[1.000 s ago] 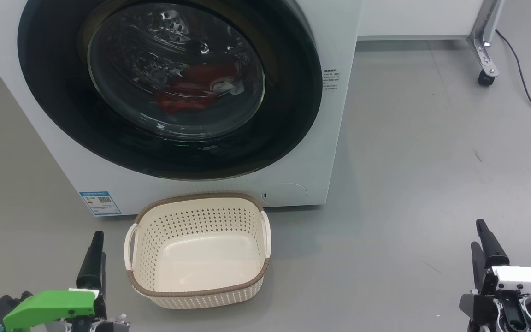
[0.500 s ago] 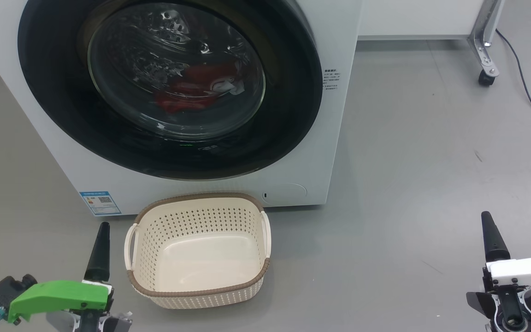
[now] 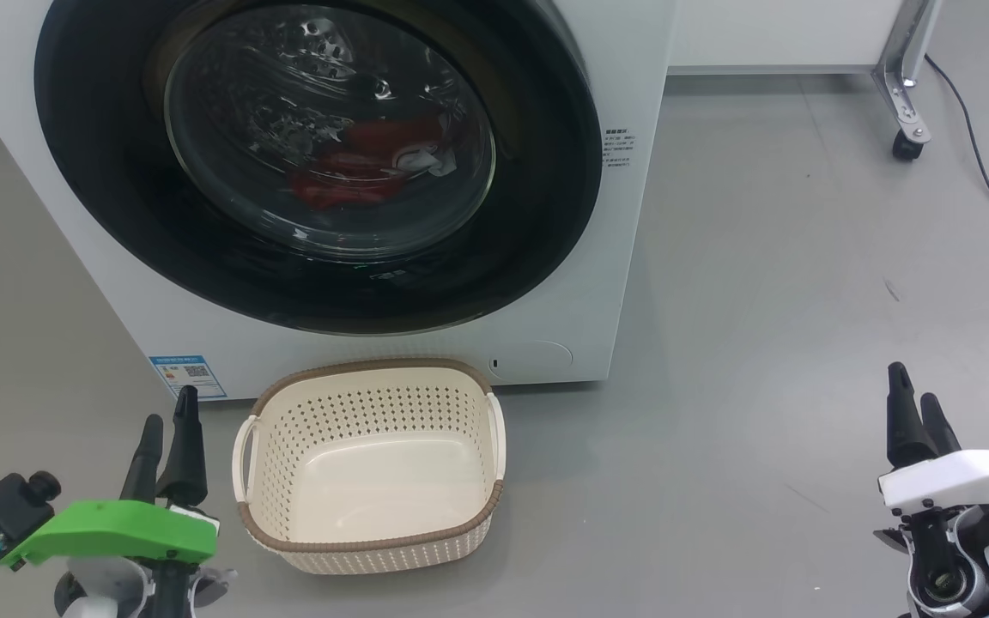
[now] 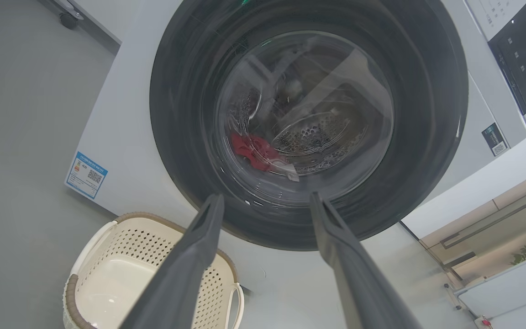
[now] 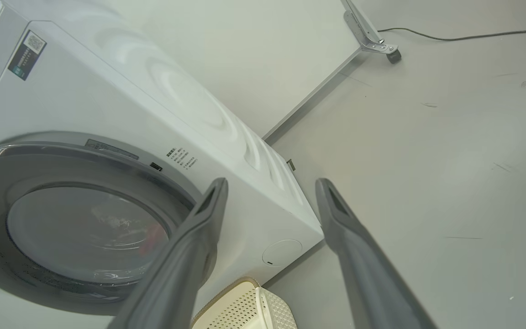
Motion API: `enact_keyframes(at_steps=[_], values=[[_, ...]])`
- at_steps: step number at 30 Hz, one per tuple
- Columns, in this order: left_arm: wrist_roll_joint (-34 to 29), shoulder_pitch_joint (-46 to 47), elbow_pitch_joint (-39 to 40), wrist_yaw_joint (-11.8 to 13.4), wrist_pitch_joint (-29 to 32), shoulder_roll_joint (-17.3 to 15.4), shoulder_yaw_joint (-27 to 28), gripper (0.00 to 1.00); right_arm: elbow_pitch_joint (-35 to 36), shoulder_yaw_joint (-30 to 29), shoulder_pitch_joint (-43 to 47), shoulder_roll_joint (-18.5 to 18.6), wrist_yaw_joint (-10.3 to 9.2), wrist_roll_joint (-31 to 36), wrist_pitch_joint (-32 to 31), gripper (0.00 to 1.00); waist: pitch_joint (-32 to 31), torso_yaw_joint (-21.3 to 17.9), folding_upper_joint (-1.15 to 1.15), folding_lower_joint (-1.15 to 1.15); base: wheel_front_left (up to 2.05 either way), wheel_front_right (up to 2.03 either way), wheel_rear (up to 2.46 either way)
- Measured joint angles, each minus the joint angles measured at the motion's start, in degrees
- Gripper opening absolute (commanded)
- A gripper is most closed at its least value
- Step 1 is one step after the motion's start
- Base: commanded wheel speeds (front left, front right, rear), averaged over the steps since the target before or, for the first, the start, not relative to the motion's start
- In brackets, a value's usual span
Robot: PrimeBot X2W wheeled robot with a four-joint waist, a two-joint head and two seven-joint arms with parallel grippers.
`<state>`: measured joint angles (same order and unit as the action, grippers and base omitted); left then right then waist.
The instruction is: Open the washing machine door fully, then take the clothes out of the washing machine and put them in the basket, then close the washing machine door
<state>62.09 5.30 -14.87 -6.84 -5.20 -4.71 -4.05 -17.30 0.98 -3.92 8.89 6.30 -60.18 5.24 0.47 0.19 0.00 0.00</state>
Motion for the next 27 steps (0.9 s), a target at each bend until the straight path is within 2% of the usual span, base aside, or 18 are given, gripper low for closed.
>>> enact_keyframes(at_steps=[10, 21, 27], values=[[-13.12, 0.53, 1.02, 1.58, -2.03, -0.22, -2.6, 1.0, 2.31, 2.89, -1.46, 1.18, -2.15, 14.07, 1.96, 1.0, 0.04, -0.11, 0.0, 0.0, 0.0, 0.0, 0.0], [-25.69, 0.53, 1.93, 3.09, -4.08, -0.19, -5.5, 1.0, 2.65, 6.01, -1.44, 1.14, -4.01, 25.21, 4.21, 1.0, 0.04, -0.32, 0.0, 0.0, 0.0, 0.0, 0.0], [-30.43, 0.51, 1.86, 3.85, -5.56, 0.1, -6.37, 1.0, 2.67, 7.77, -1.43, 1.12, -4.53, 30.66, 5.33, 1.0, -0.01, -0.53, 0.0, 0.0, 0.0, 0.0, 0.0]])
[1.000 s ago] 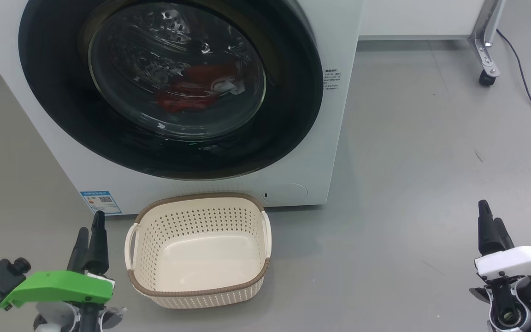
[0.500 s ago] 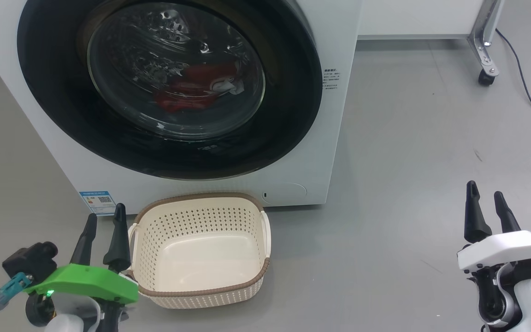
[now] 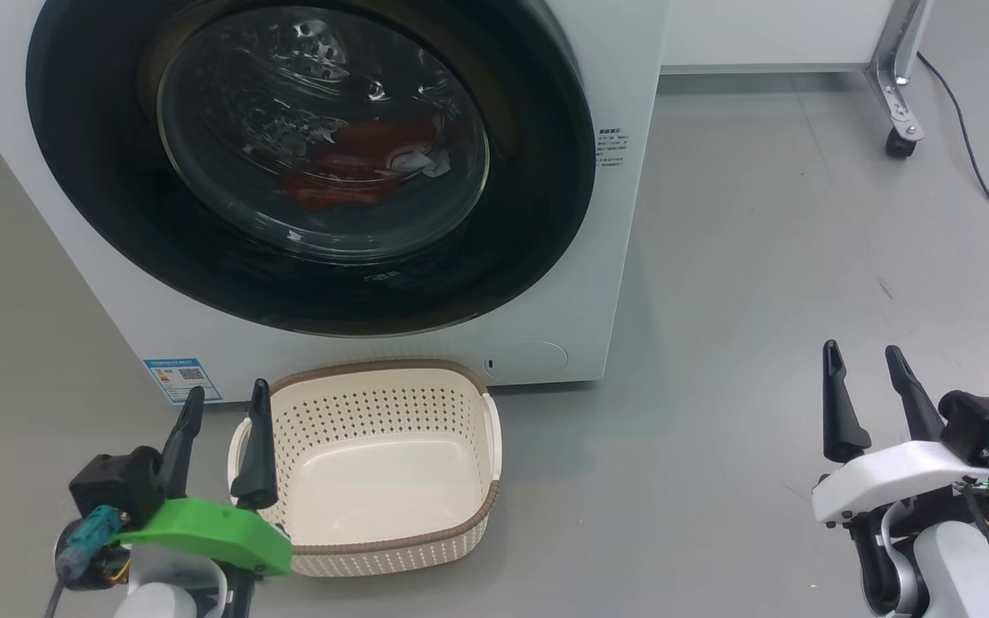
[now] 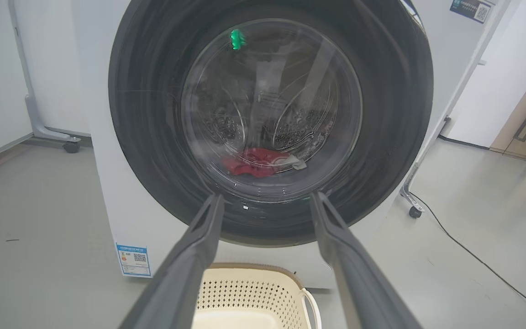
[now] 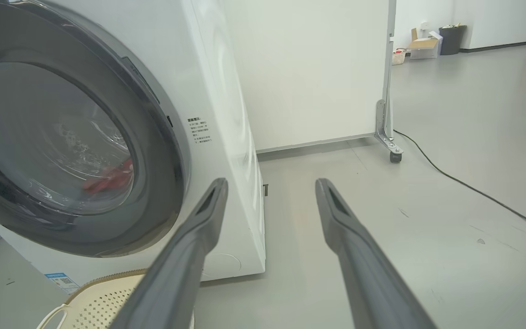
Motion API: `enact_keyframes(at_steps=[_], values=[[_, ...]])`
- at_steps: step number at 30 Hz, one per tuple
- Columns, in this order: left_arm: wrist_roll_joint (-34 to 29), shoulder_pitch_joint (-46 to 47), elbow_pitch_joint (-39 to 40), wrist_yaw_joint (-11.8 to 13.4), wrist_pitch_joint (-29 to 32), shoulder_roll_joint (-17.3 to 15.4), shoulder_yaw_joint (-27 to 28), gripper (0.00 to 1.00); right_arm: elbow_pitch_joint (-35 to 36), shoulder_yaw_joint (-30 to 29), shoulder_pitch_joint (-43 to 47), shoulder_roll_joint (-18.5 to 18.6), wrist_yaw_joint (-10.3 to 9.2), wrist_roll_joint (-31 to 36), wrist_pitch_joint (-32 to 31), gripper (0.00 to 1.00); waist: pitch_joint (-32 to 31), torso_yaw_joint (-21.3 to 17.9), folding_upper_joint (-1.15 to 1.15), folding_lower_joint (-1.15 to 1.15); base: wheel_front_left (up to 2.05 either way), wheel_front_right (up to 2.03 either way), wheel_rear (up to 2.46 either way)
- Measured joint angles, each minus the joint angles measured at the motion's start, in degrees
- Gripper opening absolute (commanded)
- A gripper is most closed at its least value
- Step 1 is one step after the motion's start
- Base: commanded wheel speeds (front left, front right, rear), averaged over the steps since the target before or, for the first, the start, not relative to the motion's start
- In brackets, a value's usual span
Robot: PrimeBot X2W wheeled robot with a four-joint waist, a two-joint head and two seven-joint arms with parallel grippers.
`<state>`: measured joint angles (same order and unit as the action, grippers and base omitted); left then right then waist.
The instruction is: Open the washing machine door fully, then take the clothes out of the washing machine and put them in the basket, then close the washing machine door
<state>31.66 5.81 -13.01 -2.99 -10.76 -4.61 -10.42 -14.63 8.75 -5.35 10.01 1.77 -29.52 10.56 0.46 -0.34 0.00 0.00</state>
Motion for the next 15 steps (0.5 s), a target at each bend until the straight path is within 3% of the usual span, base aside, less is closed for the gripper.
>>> enact_keyframes(at_steps=[15], values=[[-12.76, -0.01, -1.91, 0.77, -3.02, 0.32, -2.86, 1.0, -0.07, 1.9, 0.04, -0.22, -1.36, 11.92, 3.03, 1.0, -0.42, 0.13, 0.0, 0.0, 0.0, 0.0, 0.0]])
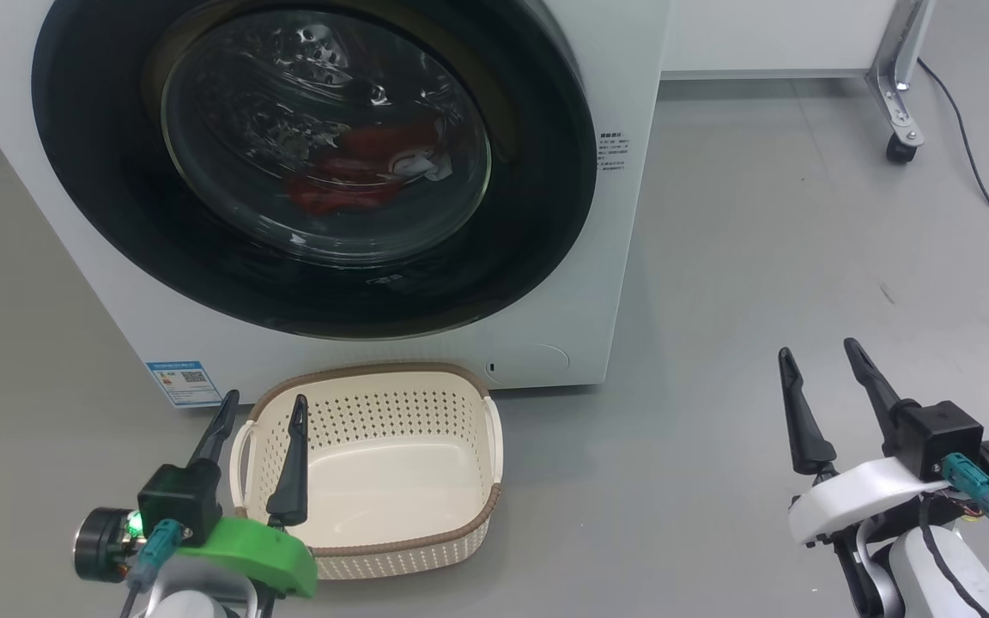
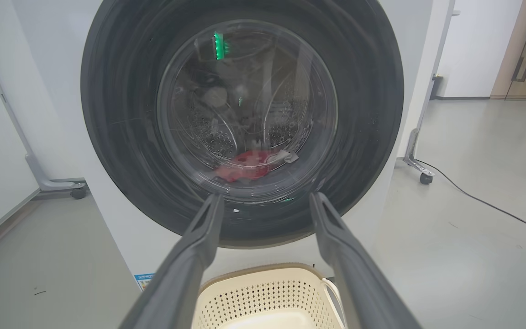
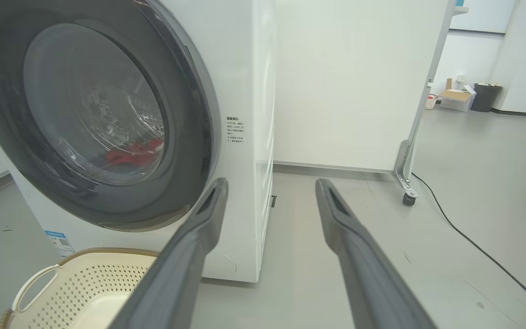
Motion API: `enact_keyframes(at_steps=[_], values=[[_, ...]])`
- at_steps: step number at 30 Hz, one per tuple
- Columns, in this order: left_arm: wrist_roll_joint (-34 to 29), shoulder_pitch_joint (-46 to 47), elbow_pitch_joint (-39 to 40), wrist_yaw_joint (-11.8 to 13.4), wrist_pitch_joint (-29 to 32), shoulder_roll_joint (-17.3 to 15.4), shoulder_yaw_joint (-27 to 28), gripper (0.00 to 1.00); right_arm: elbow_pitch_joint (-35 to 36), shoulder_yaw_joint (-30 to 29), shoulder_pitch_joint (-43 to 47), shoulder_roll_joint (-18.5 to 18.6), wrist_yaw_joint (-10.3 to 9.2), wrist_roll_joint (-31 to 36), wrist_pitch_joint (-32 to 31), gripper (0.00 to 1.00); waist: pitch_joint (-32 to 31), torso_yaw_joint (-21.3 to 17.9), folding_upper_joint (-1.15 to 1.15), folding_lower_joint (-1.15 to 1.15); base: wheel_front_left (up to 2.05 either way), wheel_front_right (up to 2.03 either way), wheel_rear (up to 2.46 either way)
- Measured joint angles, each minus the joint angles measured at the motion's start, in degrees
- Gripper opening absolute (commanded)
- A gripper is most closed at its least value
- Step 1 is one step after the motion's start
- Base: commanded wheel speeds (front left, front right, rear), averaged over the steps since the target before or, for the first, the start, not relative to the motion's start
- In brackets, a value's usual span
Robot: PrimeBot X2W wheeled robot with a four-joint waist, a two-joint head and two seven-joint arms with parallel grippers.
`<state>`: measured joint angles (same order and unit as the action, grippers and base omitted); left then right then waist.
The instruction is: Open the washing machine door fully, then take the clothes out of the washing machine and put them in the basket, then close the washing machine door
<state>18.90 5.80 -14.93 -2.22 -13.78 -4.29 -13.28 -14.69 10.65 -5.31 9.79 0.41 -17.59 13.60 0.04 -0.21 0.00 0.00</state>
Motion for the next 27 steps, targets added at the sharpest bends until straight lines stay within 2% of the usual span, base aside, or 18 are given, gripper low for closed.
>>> enact_keyframes(at_steps=[5, 27], values=[[-2.88, 0.01, -0.49, 0.3, -0.49, 0.12, -0.35, 1.0, -0.16, 0.19, 0.02, -0.23, -0.07, 2.63, 0.6, 1.0, -0.17, 0.15, 0.0, 0.0, 0.0, 0.0, 0.0], [-3.32, 0.01, -3.43, 1.43, -0.49, 1.2, 0.56, 1.0, -0.93, -1.71, 0.2, -1.74, 0.01, 3.2, 0.68, 1.0, -0.42, 0.19, 0.0, 0.0, 0.0, 0.0, 0.0]])
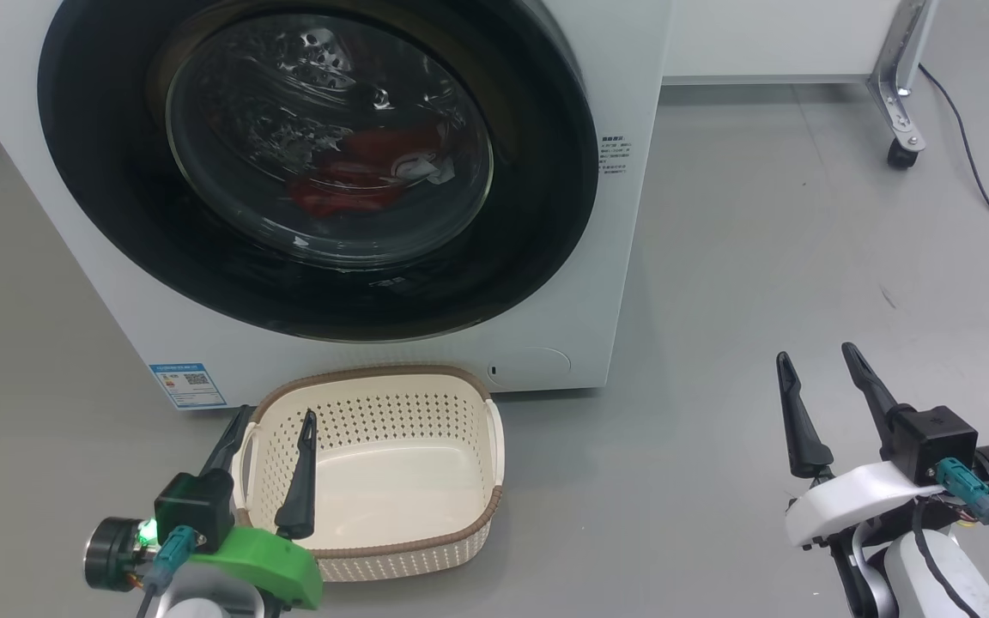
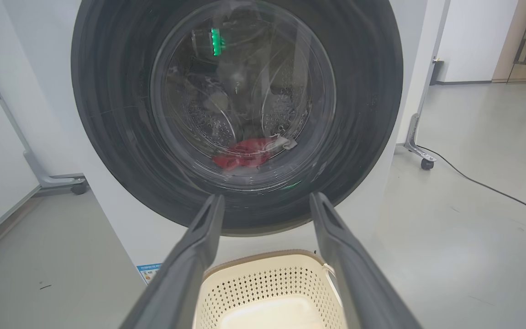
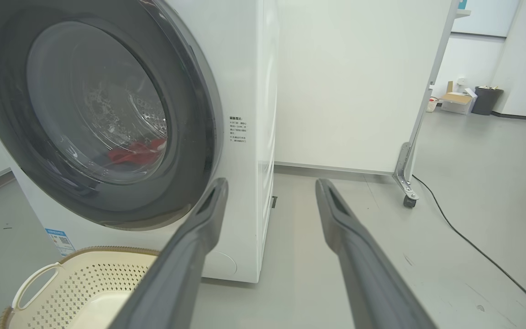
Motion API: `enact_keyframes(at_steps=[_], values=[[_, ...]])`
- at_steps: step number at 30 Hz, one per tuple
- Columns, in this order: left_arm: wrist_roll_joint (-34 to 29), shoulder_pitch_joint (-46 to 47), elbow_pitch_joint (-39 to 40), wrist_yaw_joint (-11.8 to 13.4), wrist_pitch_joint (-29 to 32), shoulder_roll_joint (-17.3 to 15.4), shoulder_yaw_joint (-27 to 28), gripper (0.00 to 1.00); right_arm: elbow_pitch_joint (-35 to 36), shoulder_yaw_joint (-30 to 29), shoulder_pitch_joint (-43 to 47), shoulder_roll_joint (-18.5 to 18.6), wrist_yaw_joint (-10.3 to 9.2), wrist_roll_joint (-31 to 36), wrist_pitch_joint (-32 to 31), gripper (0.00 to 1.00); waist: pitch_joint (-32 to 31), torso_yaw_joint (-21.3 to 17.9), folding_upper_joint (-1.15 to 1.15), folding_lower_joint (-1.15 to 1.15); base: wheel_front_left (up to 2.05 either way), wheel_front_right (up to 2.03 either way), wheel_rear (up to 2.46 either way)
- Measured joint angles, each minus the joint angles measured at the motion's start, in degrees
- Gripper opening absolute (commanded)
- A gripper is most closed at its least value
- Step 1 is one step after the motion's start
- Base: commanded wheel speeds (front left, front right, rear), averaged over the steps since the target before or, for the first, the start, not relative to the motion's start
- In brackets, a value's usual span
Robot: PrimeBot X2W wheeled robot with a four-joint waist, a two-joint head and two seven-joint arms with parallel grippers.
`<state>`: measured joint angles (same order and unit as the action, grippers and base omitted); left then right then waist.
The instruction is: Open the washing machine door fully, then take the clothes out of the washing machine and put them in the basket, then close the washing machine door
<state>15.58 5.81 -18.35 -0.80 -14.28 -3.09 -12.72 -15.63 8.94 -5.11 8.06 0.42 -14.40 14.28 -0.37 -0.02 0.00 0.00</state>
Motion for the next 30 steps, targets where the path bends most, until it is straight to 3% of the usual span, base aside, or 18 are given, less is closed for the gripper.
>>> enact_keyframes(at_steps=[4, 5, 6, 7, 20, 30], values=[[-0.05, 0.01, -0.35, 0.0, 0.0, 0.03, 0.01, 1.0, 0.0, -0.3, 0.03, -0.24, 0.02, 0.26, 0.0, 1.0, 0.03, 0.04, 0.0, 0.0, 0.0, 0.0, 0.0], [-0.05, 0.01, -0.48, 0.0, 0.0, 0.03, 0.03, 1.0, 0.0, -0.36, 0.03, -0.32, 0.08, 0.4, 0.0, 0.93, 0.03, 0.04, 0.0, 0.0, 0.0, 0.0, 0.0], [-0.05, 0.01, -0.64, 0.0, 0.0, 0.05, 0.09, 1.0, -0.05, -0.4, 0.03, -0.41, 0.19, 0.41, 0.01, 0.14, 0.04, 0.05, 0.0, 0.0, 0.0, 0.0, 0.0], [-0.05, 0.01, -0.78, 0.0, 0.0, 0.07, 0.12, 1.0, -0.18, -0.41, 0.06, -0.48, 0.33, 0.41, 0.01, 0.0, 0.04, 0.06, 0.0, 0.0, 0.0, 0.0, 0.0], [-0.6, 0.04, -1.31, 0.05, 0.0, 0.22, 0.21, 1.0, -1.83, -1.07, 0.98, -0.91, 2.15, 0.08, 0.01, 0.0, 0.08, 0.38, 0.0, 0.0, 0.0, 0.0, 0.0], [-1.11, 0.13, -1.15, 0.08, 0.0, 0.3, 0.07, 1.0, -4.02, -3.74, 0.97, -3.78, 4.32, -8.56, 0.02, 0.0, 1.01, 0.9, 0.0, 0.0, 0.0, 0.0, 0.0]])
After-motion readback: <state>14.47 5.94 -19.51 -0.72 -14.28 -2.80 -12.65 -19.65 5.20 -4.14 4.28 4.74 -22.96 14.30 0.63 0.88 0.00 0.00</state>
